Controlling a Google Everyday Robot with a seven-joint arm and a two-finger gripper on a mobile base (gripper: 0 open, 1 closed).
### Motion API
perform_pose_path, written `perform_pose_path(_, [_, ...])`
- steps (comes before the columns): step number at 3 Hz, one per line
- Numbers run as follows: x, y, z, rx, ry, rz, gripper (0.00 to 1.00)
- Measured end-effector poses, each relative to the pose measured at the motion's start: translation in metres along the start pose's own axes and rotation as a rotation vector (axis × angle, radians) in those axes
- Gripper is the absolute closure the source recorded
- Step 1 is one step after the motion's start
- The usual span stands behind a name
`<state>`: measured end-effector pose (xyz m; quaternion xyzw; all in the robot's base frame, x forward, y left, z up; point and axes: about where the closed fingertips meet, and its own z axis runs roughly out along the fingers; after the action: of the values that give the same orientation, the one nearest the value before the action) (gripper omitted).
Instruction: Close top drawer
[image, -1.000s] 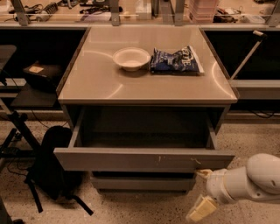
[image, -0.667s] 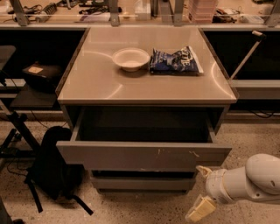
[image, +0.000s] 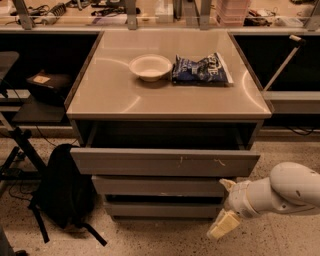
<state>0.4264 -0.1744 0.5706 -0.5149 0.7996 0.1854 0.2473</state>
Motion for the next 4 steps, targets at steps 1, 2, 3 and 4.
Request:
perform_pose_path(1, [0.005,0.003,-0.006,0.013,-0.001,0.006,0.00])
perform_pose_path(2, [-0.011,-0.020,-0.043,0.112,-0.010,-0.030,0.00])
perform_pose_path(3, [-0.045,-0.055,-0.077,0.184,0.005,-0.084,0.00])
perform_pose_path(4, [-0.045,-0.055,-0.077,0.184,0.005,-0.084,0.00])
